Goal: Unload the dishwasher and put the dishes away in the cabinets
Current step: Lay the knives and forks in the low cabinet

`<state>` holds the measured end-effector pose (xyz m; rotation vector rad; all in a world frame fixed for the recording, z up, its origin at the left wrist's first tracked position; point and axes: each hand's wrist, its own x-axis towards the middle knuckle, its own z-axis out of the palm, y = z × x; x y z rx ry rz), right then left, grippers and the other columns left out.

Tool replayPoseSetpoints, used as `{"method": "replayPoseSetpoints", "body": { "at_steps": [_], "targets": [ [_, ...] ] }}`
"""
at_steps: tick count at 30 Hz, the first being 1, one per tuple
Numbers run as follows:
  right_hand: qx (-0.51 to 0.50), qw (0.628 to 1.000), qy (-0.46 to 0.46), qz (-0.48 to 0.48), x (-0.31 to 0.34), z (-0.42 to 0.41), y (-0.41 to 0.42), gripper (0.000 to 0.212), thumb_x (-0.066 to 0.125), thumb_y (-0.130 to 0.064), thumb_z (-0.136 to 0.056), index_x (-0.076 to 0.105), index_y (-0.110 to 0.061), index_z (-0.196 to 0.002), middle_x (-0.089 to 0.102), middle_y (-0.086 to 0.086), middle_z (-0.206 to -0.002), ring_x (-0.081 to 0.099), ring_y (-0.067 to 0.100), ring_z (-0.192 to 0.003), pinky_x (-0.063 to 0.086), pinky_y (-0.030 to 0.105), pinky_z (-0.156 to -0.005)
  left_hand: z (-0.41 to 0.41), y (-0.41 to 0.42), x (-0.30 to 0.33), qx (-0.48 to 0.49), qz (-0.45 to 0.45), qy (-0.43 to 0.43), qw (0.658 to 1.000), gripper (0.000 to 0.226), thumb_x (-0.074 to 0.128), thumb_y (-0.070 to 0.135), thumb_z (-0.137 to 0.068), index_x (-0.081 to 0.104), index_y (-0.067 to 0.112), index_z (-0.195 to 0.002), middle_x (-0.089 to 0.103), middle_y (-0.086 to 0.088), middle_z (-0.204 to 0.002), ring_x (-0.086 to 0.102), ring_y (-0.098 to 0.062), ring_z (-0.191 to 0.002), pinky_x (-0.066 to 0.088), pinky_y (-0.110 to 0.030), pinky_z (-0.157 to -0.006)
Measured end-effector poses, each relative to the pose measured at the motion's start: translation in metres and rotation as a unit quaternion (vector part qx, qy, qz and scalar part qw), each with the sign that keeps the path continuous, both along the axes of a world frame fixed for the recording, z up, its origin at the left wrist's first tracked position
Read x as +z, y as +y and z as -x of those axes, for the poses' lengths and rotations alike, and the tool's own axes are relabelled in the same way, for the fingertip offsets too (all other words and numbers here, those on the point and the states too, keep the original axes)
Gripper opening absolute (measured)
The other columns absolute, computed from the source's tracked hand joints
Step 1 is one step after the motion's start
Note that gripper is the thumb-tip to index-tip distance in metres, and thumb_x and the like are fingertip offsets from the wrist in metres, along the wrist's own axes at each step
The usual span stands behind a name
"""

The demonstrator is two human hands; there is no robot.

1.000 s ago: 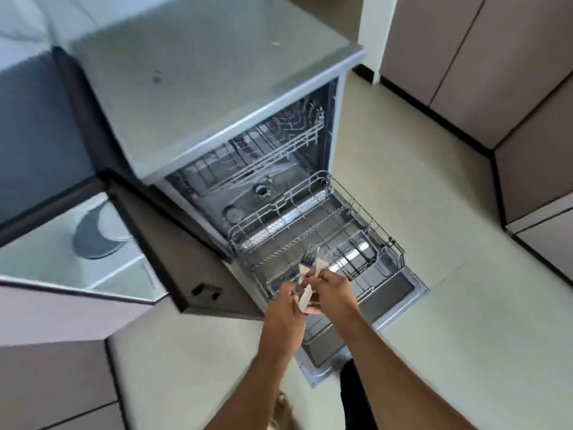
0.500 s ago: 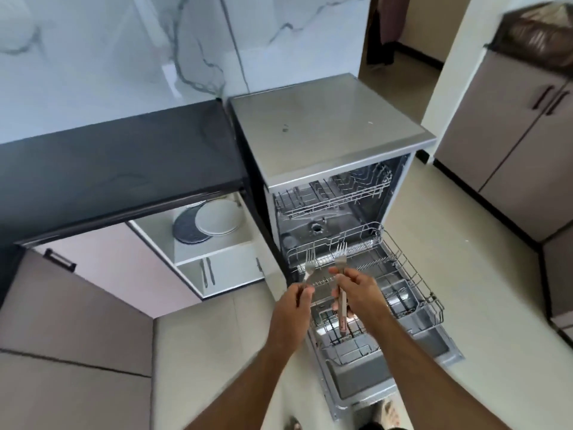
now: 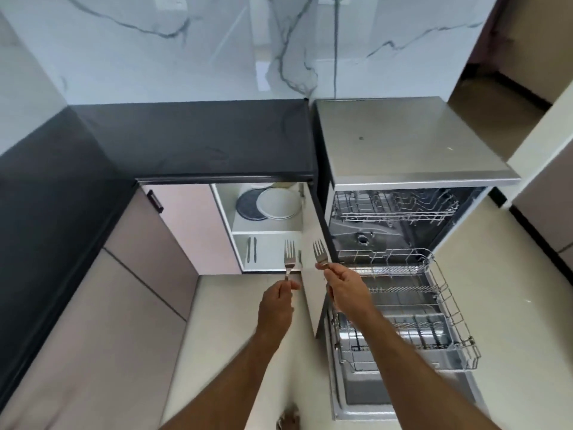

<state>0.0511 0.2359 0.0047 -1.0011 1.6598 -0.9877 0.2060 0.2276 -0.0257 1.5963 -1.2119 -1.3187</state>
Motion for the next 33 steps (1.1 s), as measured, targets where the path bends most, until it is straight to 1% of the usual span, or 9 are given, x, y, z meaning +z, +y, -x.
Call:
{"method": "replayPoseSetpoints", "body": {
  "at_steps": [3, 7, 11, 14, 18, 21, 24, 31, 33],
  "targets": [
    [0.014, 1.0, -0.009, -0.017, -0.009, -0.023, 0.008, 0.023, 0.047, -0.025, -0.103, 0.07, -0.025, -0.107, 0.056, 0.0, -0.064, 0.047, 0.009, -0.052, 0.038, 0.024, -0.047, -0.026, 0.016, 0.005, 0.046, -0.015, 0.037, 0.998, 0.031, 0.042, 0.019, -0.104, 0.072, 0.019, -0.094, 0.056, 0.001, -0.075, 0.05, -0.01, -0.067, 0.049, -0.027, -0.062],
    [0.028, 0.998, -0.024, -0.044, -0.019, -0.055, 0.015, 0.025, 0.045, -0.02, -0.102, 0.07, -0.017, -0.101, 0.058, 0.005, -0.063, 0.047, 0.012, -0.046, 0.037, 0.024, -0.043, -0.058, 0.031, 0.007, 0.112, -0.042, 0.094, 0.988, 0.026, 0.047, 0.019, -0.102, 0.073, 0.017, -0.097, 0.055, -0.003, -0.08, 0.051, -0.014, -0.064, 0.045, -0.026, -0.052],
    [0.053, 0.996, -0.032, -0.064, -0.023, -0.08, 0.009, 0.025, 0.045, -0.017, -0.1, 0.07, -0.014, -0.099, 0.057, 0.007, -0.062, 0.045, 0.016, -0.046, 0.035, 0.025, -0.045, -0.086, 0.037, 0.002, 0.139, -0.048, 0.087, 0.985, 0.027, 0.046, 0.024, -0.104, 0.072, 0.019, -0.098, 0.059, -0.003, -0.079, 0.045, -0.012, -0.054, 0.034, -0.021, -0.043],
    [0.07, 0.995, -0.026, -0.072, -0.023, -0.094, -0.006, 0.02, 0.053, -0.021, -0.097, 0.071, -0.013, -0.095, 0.052, 0.005, -0.06, 0.043, 0.016, -0.047, 0.033, 0.025, -0.045, -0.102, 0.028, -0.001, 0.141, -0.064, 0.084, 0.984, 0.028, 0.043, 0.024, -0.104, 0.07, 0.018, -0.101, 0.059, -0.003, -0.08, 0.041, -0.011, -0.05, 0.031, -0.02, -0.04],
    [0.073, 0.995, 0.004, -0.065, -0.029, -0.123, -0.037, 0.013, 0.062, -0.017, -0.093, 0.074, -0.016, -0.089, 0.051, -0.002, -0.055, 0.042, 0.012, -0.044, 0.033, 0.02, -0.041, -0.126, -0.002, -0.001, 0.139, -0.092, 0.09, 0.982, 0.022, 0.046, 0.013, -0.099, 0.067, 0.016, -0.105, 0.059, -0.001, -0.077, 0.037, -0.01, -0.047, 0.027, -0.019, -0.04],
    [0.077, 0.994, 0.028, -0.071, -0.038, -0.148, -0.067, 0.016, 0.062, -0.022, -0.093, 0.074, -0.015, -0.083, 0.052, -0.007, -0.05, 0.044, 0.011, -0.044, 0.037, 0.025, -0.049, -0.148, -0.032, -0.005, 0.135, -0.094, 0.102, 0.981, 0.014, 0.055, 0.015, -0.097, 0.067, 0.015, -0.103, 0.059, 0.0, -0.076, 0.037, -0.008, -0.047, 0.029, -0.02, -0.041],
    [0.071, 0.994, 0.024, -0.08, -0.048, -0.175, -0.103, 0.016, 0.06, -0.021, -0.094, 0.074, -0.017, -0.088, 0.052, -0.007, -0.051, 0.045, 0.009, -0.045, 0.036, 0.024, -0.051, -0.171, -0.07, -0.016, 0.136, -0.097, 0.101, 0.981, 0.011, 0.058, 0.018, -0.096, 0.067, 0.014, -0.1, 0.059, 0.0, -0.076, 0.037, -0.008, -0.047, 0.031, -0.02, -0.04],
    [0.038, 0.995, 0.017, -0.095, -0.086, -0.218, -0.179, 0.018, 0.055, -0.018, -0.095, 0.074, -0.017, -0.095, 0.054, -0.007, -0.052, 0.047, 0.008, -0.044, 0.035, 0.023, -0.052, -0.219, -0.156, -0.054, 0.105, -0.126, 0.069, 0.984, 0.016, 0.056, 0.026, -0.097, 0.067, 0.014, -0.099, 0.058, 0.0, -0.073, 0.036, -0.008, -0.044, 0.029, -0.023, -0.043],
    [0.022, 0.994, 0.009, -0.103, -0.102, -0.223, -0.192, 0.018, 0.056, -0.02, -0.096, 0.073, -0.022, -0.094, 0.057, -0.006, -0.056, 0.049, 0.007, -0.046, 0.037, 0.024, -0.052, -0.228, -0.177, -0.067, 0.091, -0.136, 0.051, 0.985, 0.015, 0.058, 0.027, -0.097, 0.068, 0.016, -0.098, 0.059, 0.001, -0.072, 0.036, -0.008, -0.044, 0.028, -0.022, -0.043]
  ]
}}
